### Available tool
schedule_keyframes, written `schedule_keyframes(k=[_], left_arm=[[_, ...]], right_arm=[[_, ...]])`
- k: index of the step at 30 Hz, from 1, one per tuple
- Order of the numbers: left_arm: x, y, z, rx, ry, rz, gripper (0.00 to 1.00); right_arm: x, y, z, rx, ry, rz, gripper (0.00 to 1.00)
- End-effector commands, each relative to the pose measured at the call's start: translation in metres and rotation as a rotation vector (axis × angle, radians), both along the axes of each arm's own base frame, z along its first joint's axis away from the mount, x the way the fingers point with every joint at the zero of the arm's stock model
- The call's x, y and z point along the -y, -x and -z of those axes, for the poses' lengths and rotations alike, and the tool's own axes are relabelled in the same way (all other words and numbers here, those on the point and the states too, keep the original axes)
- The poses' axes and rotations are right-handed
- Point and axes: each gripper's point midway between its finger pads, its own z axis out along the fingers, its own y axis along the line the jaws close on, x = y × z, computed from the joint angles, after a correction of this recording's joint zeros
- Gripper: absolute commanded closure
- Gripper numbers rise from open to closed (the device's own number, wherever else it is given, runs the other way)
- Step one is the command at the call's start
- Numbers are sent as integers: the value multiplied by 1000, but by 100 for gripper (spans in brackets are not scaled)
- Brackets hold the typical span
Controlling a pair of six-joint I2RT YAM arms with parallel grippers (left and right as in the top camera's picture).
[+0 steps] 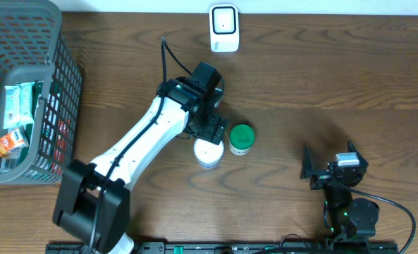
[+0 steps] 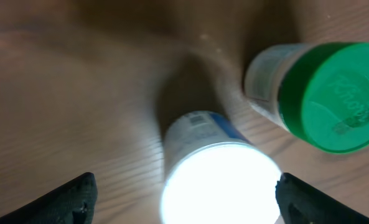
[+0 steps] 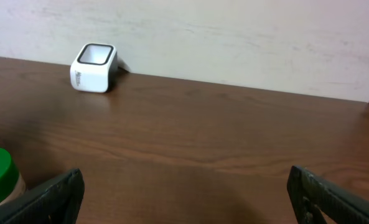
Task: Scan the item barcode
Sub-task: 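Carry the tub to the scanner and set it beside the jar, then reach the left gripper into the basket to the mint wipes pack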
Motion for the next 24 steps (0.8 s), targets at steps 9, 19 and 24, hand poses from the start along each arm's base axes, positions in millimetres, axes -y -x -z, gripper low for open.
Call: schedule_keyframes(k=[9,19,24], left_arm=[[-104,-73,-169,357,15,-359,11],[-265,-93,-241,544,13,-822,11],[-347,-81,-233,542,-44,-1017,11]], right_arm=[[0,0,1,-4,-11,2,1],[0,0,1,-4,-11,3,1],[0,0,1,-4,-11,3,1]])
